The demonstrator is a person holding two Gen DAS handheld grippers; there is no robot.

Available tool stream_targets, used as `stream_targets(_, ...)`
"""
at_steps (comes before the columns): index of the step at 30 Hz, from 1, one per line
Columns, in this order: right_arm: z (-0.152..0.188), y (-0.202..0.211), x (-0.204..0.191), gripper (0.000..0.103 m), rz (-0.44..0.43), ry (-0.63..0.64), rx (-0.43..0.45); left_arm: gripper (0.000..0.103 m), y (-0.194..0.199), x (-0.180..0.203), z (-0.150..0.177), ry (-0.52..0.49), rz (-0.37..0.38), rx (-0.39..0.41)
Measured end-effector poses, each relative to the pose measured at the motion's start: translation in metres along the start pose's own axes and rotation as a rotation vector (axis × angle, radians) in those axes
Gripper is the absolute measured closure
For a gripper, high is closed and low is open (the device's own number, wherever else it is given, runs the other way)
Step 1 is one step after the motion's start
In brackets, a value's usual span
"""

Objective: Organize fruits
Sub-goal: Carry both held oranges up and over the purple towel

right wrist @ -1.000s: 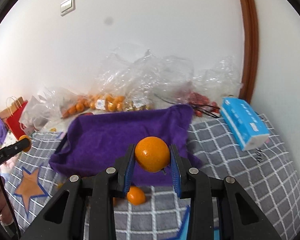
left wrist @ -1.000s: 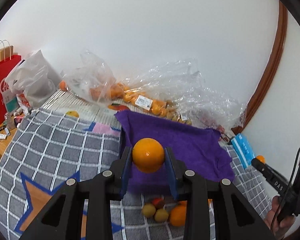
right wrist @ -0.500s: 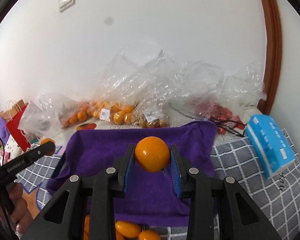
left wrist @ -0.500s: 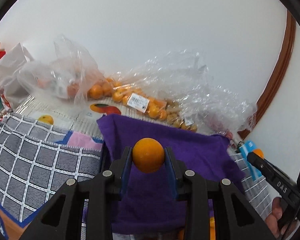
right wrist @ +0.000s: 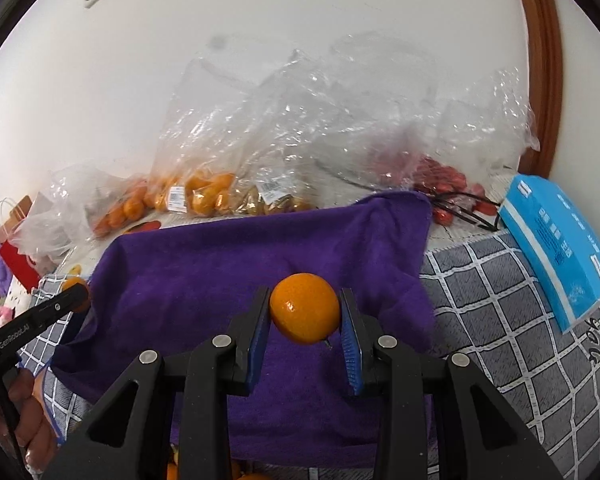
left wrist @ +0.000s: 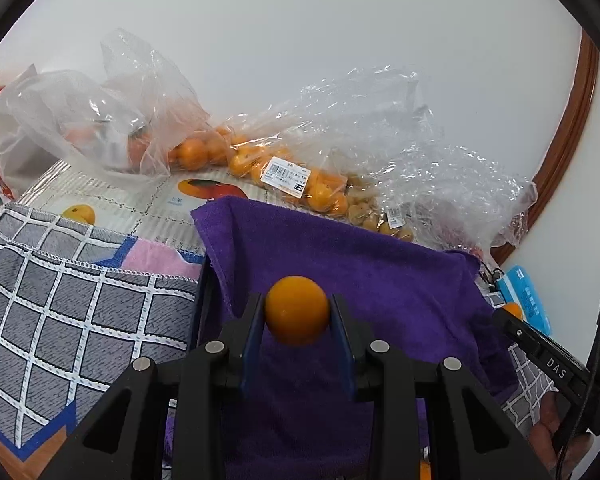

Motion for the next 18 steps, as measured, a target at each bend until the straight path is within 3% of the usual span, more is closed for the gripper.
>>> stream_targets(7, 0.007, -0.014, -0.001, 0.07, -0.026, -0.007, -0.035, 0.072, -0.012, 0.003, 0.006, -0.041, -0.025, -0.025)
stream_targets(18, 0.02, -0.032, 0.0, 0.07, 0.034, 0.024, -0.059, 0.072, -0.023, 0.006, 0.012, -0.061, -0.022, -0.068)
Point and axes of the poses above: each gripper's, at about its wrist camera, not at the fingertips, and y roughly against the way its jaws point, x to its right, z to its underside, the point moved 5 cm from there along -y, roughly the way its jaws point, and after that the axes turned 2 degrees about -x, right-handed, at the moved point
